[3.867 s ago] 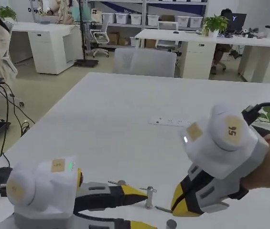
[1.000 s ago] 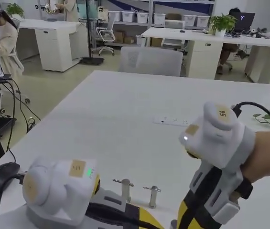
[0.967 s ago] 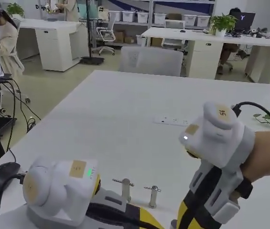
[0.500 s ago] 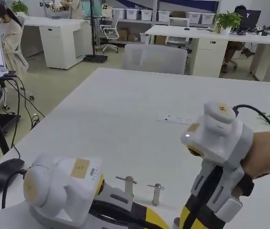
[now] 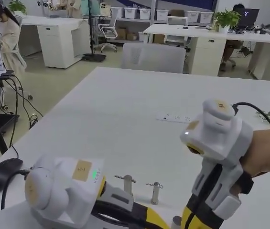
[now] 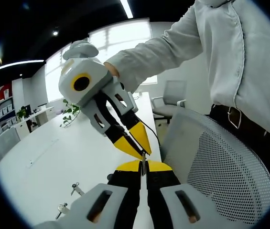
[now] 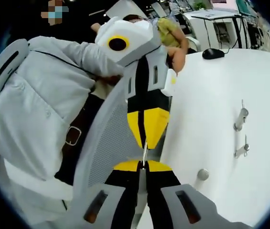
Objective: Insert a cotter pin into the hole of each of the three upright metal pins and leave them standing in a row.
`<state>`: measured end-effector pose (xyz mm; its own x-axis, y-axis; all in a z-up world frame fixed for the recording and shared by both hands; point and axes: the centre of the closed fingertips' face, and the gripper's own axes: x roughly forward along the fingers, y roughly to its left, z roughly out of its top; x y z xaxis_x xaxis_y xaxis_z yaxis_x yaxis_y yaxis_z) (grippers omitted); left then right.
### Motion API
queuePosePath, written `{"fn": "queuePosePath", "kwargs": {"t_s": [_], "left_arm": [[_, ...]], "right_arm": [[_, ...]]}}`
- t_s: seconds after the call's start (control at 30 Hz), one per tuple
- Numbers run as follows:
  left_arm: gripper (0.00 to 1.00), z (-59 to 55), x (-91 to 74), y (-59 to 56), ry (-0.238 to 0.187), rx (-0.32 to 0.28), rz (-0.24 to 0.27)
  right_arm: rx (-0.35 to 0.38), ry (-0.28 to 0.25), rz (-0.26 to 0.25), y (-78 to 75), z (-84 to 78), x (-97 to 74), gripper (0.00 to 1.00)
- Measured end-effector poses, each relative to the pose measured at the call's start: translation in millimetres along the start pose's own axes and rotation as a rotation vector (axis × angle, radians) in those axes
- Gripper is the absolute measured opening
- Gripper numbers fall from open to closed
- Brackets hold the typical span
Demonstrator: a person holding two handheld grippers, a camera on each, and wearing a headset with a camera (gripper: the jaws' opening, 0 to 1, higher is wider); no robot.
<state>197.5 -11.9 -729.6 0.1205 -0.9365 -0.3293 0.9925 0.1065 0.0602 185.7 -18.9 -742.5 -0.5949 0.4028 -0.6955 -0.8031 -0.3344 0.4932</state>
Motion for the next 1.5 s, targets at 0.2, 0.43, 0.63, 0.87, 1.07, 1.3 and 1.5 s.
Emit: {"fn": "queuePosePath", "kwargs": {"t_s": [0.2, 0.43, 0.63, 0.87, 1.07, 1.3, 1.5], "left_arm": [[0.01, -7.0, -1.0, 5.0, 0.006, -0.097, 0.019], [0.01, -15.1, -1.4, 10.5, 0.026, -0.195, 0.047], [0.00, -18.8, -2.0, 11.9, 0.036, -0.192, 0.061], [0.00, -17.3, -1.6, 12.3, 0.033, -0.178, 0.064], [0.00, -16.6, -0.4, 11.6, 0.034, -0.172, 0.061], [0.00, -16.1, -0.5, 11.3, 0.026, -0.183, 0.066], [0.01, -15.9, 0.3, 13.4, 0.023, -0.184, 0.078]], "right_arm": [[-0.103, 0.041, -0.122, -7.6, 0.9, 0.6, 0.05], [-0.243, 0.117, -0.268, -18.5, 0.2, 2.9, 0.05], [-0.263, 0.129, -0.321, -20.2, -0.6, 5.6, 0.05], [-0.271, 0.129, -0.346, -22.6, -0.6, 4.0, 0.06], [-0.267, 0.116, -0.364, -24.0, 1.1, 2.4, 0.08], [-0.259, 0.103, -0.377, -23.4, 1.3, 2.6, 0.06], [-0.231, 0.085, -0.417, -27.1, 1.2, 0.0, 0.04]]}}
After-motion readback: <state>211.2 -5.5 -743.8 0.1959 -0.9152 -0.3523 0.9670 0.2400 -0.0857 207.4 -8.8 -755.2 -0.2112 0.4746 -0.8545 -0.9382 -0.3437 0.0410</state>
